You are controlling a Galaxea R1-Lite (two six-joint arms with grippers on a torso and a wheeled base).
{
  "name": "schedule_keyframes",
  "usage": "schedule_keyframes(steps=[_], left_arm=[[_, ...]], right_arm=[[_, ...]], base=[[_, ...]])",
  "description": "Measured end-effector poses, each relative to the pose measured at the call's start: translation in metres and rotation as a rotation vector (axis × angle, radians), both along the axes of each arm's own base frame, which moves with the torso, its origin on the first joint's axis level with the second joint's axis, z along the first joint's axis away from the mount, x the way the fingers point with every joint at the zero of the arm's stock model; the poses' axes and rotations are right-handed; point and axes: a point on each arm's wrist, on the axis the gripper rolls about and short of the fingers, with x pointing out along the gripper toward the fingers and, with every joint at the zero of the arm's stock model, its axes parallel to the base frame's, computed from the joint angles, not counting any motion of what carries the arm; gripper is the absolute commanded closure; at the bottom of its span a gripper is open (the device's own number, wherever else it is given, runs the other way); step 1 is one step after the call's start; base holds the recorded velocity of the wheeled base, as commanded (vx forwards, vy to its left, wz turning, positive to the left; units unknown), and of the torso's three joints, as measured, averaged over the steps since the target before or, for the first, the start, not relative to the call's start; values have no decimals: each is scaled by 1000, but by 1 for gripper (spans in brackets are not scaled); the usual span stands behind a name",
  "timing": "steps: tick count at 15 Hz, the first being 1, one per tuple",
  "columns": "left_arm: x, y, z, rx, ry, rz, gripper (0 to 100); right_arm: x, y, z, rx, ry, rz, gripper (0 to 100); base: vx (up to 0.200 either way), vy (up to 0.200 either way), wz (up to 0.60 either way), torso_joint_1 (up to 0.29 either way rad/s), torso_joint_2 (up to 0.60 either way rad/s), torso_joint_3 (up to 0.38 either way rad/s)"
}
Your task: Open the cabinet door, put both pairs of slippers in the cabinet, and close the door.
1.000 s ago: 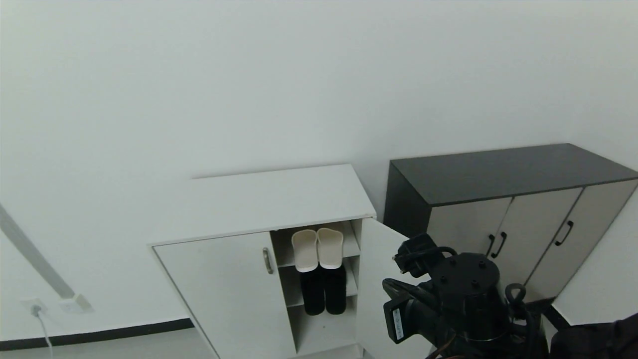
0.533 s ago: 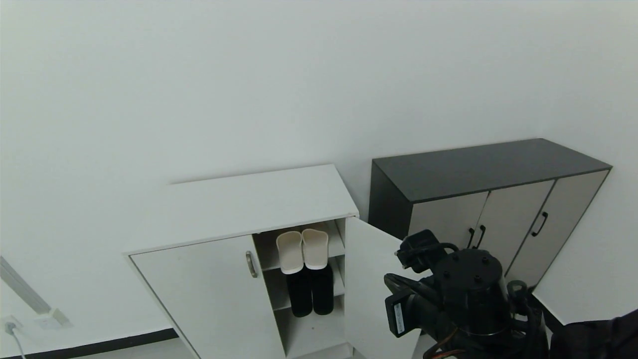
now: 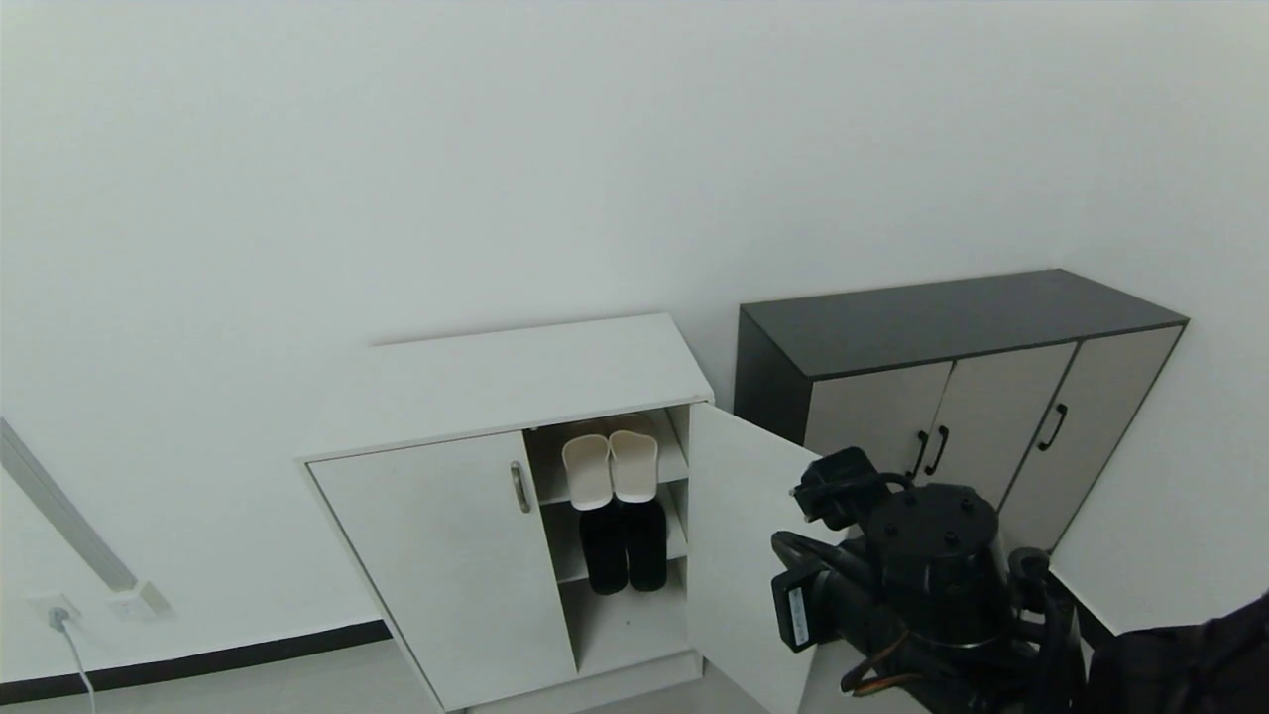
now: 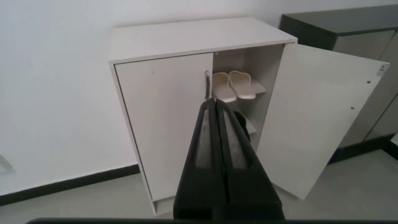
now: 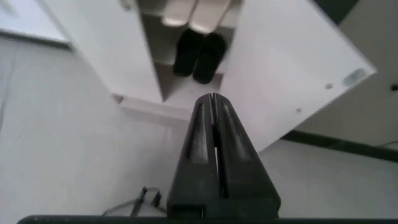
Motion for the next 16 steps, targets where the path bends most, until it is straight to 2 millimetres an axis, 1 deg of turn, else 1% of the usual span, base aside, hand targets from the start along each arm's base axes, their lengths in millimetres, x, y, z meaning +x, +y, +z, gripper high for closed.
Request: schedule_keyframes(steps=[2, 6, 10, 12, 14, 16], left_arm=[[0, 0, 0, 0, 0, -1, 100], [0, 0, 0, 0, 0, -1, 100], [0, 0, 0, 0, 0, 0, 100], [0, 0, 0, -1, 0, 0, 100], [0, 0, 0, -5, 0, 3, 100], [0, 0, 0, -10, 0, 3, 100]], right_arm=[[22, -9, 1, 14, -44, -50, 100], [85, -32, 6, 49, -62, -132, 100], [137, -52, 22, 46, 0, -199, 100], [159, -57, 31, 68, 9, -235, 100], [181, -65, 28, 74, 15, -272, 100], [197, -73, 15, 68, 29, -306, 100]], base=[[0, 0, 0, 0, 0, 0], [0, 0, 0, 0, 0, 0], [0, 0, 0, 0, 0, 0], [0, 0, 0, 0, 0, 0], [0, 0, 0, 0, 0, 0], [0, 0, 0, 0, 0, 0]])
